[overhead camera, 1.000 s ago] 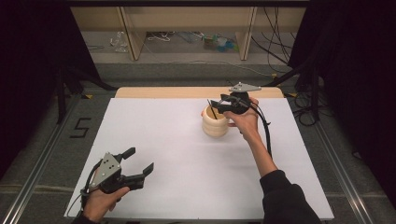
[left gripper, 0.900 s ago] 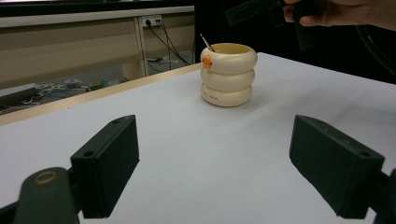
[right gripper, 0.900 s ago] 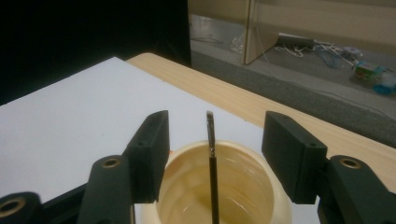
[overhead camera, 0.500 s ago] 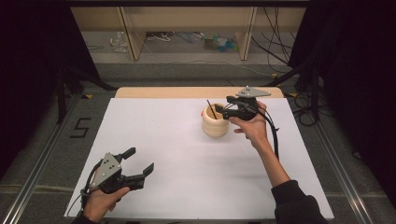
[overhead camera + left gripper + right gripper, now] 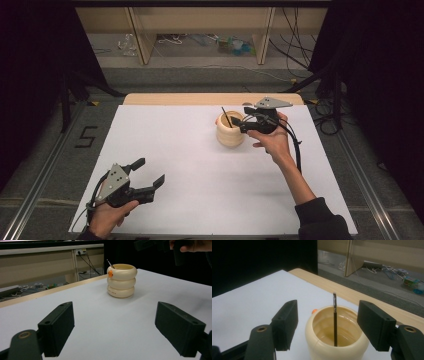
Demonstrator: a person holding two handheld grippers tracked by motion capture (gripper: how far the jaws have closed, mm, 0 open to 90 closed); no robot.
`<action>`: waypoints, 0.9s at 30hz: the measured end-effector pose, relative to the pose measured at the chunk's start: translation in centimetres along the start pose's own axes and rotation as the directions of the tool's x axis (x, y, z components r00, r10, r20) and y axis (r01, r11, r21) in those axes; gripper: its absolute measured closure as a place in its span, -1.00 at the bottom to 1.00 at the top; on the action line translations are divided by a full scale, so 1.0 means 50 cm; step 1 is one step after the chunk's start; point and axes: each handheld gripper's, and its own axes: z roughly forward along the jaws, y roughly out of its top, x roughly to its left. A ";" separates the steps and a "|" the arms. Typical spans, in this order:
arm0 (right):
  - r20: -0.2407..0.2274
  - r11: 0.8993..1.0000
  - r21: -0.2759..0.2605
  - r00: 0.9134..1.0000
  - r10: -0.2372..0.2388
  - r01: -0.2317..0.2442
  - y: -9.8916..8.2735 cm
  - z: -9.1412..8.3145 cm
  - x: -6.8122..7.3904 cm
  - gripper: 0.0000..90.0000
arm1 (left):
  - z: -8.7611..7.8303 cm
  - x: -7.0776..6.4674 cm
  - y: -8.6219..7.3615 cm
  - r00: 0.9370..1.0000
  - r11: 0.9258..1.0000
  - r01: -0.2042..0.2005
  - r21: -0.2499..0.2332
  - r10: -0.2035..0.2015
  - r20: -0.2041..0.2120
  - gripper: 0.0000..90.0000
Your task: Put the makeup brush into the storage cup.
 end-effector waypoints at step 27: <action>-0.035 0.999 -0.047 0.999 0.024 -0.026 -0.031 -0.070 0.049 -0.37 | 0.002 0.000 -0.002 1.000 1.000 0.008 0.004 -0.008 0.001 -0.65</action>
